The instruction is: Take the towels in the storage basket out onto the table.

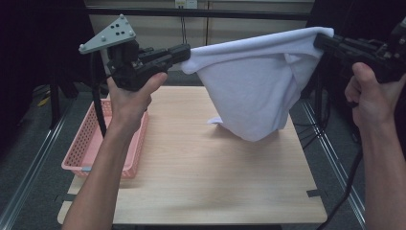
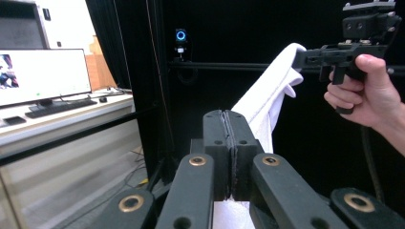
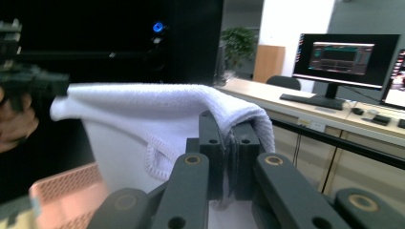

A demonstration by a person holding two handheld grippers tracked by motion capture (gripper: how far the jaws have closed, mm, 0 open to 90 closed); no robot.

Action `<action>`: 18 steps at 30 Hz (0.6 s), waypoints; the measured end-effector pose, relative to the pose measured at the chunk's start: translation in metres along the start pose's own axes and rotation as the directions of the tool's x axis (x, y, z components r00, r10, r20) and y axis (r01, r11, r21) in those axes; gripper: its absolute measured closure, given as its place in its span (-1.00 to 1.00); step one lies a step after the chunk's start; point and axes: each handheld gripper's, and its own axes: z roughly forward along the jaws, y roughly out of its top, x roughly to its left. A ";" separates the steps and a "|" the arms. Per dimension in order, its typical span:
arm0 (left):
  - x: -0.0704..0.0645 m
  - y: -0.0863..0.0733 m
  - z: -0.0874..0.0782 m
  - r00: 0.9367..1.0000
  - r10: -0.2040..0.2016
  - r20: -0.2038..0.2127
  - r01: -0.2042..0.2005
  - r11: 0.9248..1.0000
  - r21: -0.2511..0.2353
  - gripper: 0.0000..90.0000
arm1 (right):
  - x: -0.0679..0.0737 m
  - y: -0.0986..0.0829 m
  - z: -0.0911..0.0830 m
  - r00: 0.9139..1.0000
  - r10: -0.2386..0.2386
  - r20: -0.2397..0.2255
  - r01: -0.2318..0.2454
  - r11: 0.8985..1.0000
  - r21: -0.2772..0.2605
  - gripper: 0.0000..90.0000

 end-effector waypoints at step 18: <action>-0.090 -0.237 -0.085 0.931 -0.339 0.139 0.255 0.872 0.418 0.95 | 0.102 -0.254 -0.072 0.917 0.348 -0.196 -0.226 0.856 0.465 0.81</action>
